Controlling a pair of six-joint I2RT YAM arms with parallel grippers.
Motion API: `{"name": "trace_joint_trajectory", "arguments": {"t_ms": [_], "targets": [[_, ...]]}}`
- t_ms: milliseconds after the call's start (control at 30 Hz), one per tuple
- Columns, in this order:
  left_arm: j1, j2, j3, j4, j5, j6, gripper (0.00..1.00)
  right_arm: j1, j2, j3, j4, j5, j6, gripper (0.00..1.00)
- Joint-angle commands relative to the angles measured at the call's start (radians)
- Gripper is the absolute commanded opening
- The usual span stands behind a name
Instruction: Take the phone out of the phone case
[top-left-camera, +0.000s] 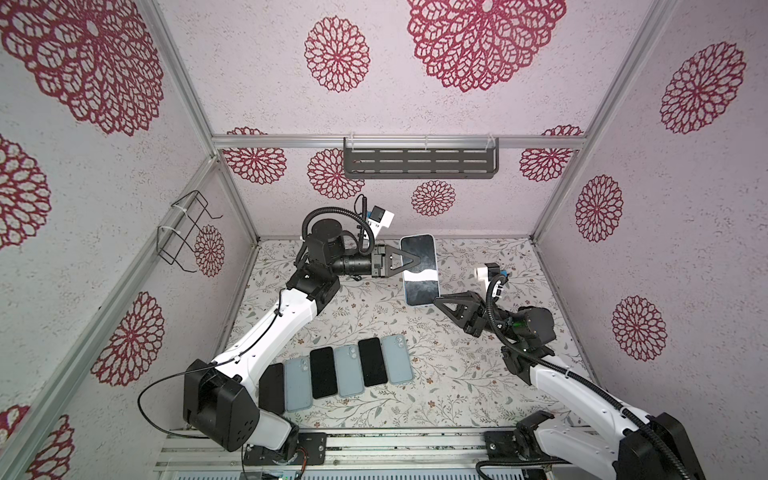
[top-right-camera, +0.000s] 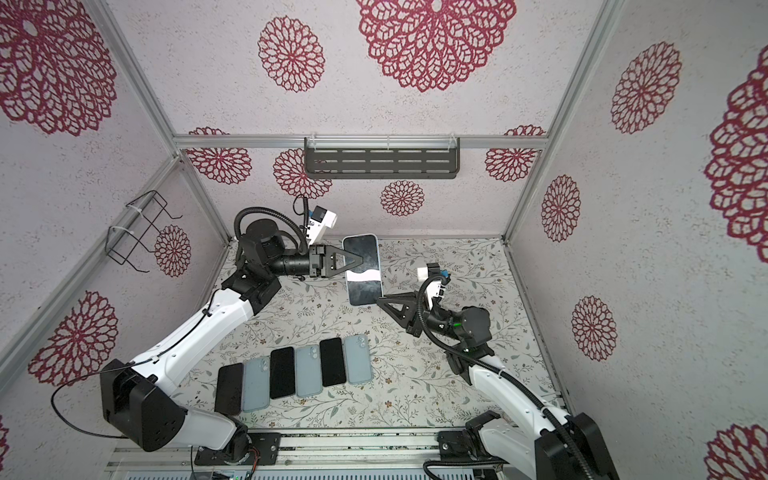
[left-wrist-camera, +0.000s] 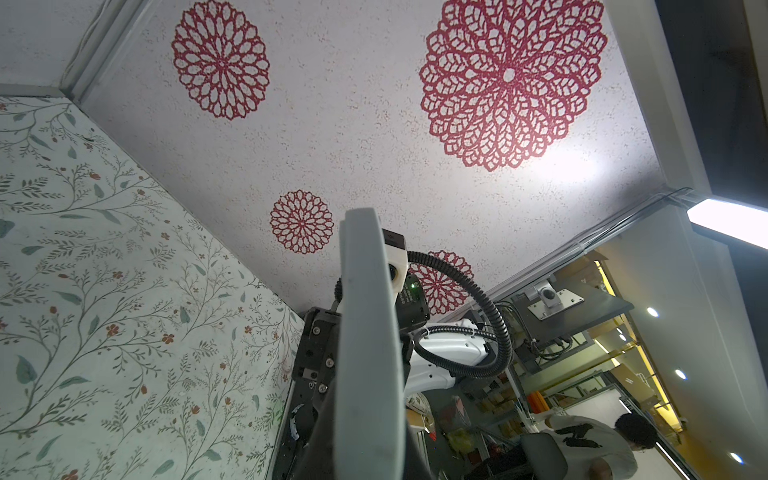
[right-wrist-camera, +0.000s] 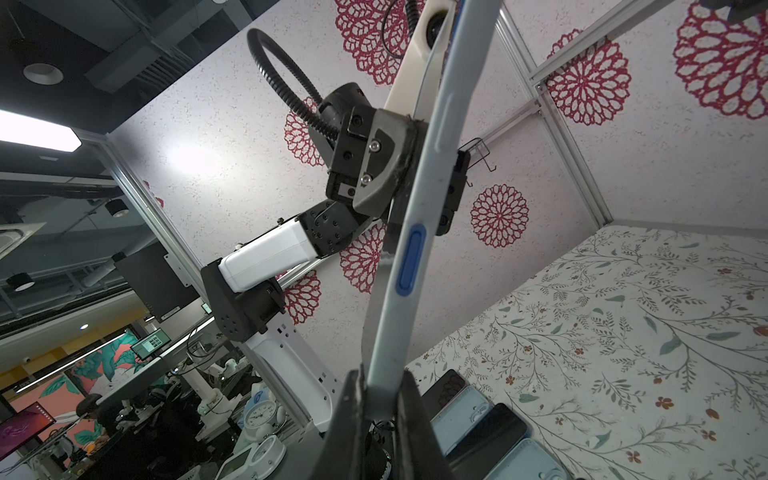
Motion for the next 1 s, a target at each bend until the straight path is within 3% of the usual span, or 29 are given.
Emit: {"name": "trace_joint_trajectory", "arguments": {"t_ms": [0,100,167,267,367,733,900,933,967], "targets": [[0.006,0.038,0.017,0.161,-0.026,-0.176,0.00,0.007,-0.029,-0.012,0.065,-0.082,-0.129,0.00],[-0.012,0.075,0.045,0.221,-0.019,-0.276,0.00,0.008,-0.047,0.033,-0.081,-0.127,-0.301,0.00],[-0.042,0.098,0.069,0.217,-0.012,-0.307,0.00,0.008,-0.058,0.085,-0.255,-0.118,-0.491,0.00],[-0.090,0.117,0.103,0.118,-0.023,-0.271,0.00,0.007,-0.064,0.140,-0.402,-0.081,-0.686,0.00],[-0.123,0.121,0.099,0.057,-0.035,-0.253,0.00,0.004,-0.058,0.172,-0.449,-0.030,-0.801,0.00],[-0.185,0.135,0.068,-0.028,-0.067,-0.229,0.00,0.000,0.018,0.270,-0.383,0.094,-0.900,0.00],[-0.169,0.080,0.028,0.004,-0.111,-0.226,0.00,0.001,-0.038,0.163,-0.264,0.186,-0.795,0.00],[-0.156,0.057,0.011,0.016,-0.132,-0.228,0.00,0.000,-0.070,0.116,-0.234,0.211,-0.758,0.02],[-0.145,0.034,-0.001,0.023,-0.158,-0.228,0.00,-0.001,-0.107,0.070,-0.222,0.236,-0.726,0.11]]}}
